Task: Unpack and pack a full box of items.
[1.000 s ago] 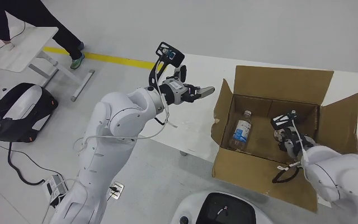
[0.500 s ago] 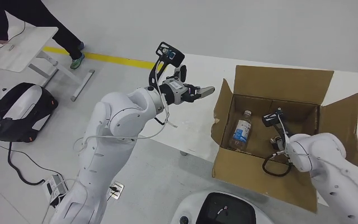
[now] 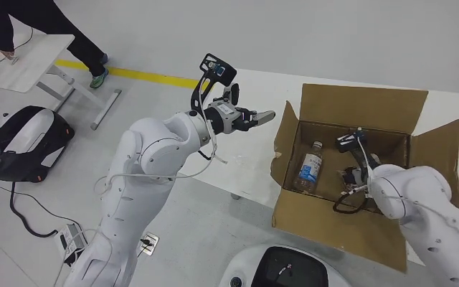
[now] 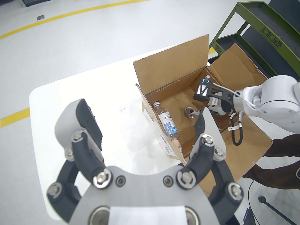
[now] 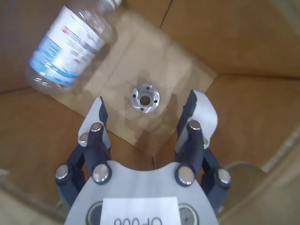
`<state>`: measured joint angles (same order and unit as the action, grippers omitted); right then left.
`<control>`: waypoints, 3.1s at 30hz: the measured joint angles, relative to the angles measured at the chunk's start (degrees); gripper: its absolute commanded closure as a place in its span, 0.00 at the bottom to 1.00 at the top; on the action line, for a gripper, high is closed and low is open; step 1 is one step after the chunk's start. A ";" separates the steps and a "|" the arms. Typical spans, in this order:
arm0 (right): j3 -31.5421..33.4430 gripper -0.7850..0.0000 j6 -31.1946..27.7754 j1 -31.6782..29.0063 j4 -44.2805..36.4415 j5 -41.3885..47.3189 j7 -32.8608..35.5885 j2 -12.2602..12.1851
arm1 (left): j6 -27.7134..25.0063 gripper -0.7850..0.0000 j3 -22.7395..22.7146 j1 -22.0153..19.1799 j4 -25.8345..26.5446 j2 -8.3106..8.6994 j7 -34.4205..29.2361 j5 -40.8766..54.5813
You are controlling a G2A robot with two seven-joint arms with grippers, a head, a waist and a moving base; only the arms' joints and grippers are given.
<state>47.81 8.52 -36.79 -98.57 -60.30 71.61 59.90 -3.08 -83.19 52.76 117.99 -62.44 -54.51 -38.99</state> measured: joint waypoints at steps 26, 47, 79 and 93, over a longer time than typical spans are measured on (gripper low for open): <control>64.17 1.00 5.68 -41.29 -32.62 13.26 -3.96 -4.55 | 0.00 0.00 0.00 0.00 0.00 0.00 0.00 0.00; 48.11 1.00 13.11 -44.53 -24.18 8.79 -0.70 -3.91 | 0.00 0.00 0.00 0.00 0.00 0.00 0.00 0.00; 39.13 1.00 10.16 -41.04 -14.58 14.53 -9.02 -2.66 | 0.00 0.00 0.00 0.00 0.00 0.00 0.00 0.00; 33.08 1.00 10.07 -36.43 -11.88 15.32 -10.24 -1.85 | 0.00 0.00 0.00 0.00 0.00 0.00 0.00 0.00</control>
<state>80.90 18.59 -73.22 -110.45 -44.98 61.36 58.05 -3.08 -83.19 52.76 117.99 -62.44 -54.51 -38.99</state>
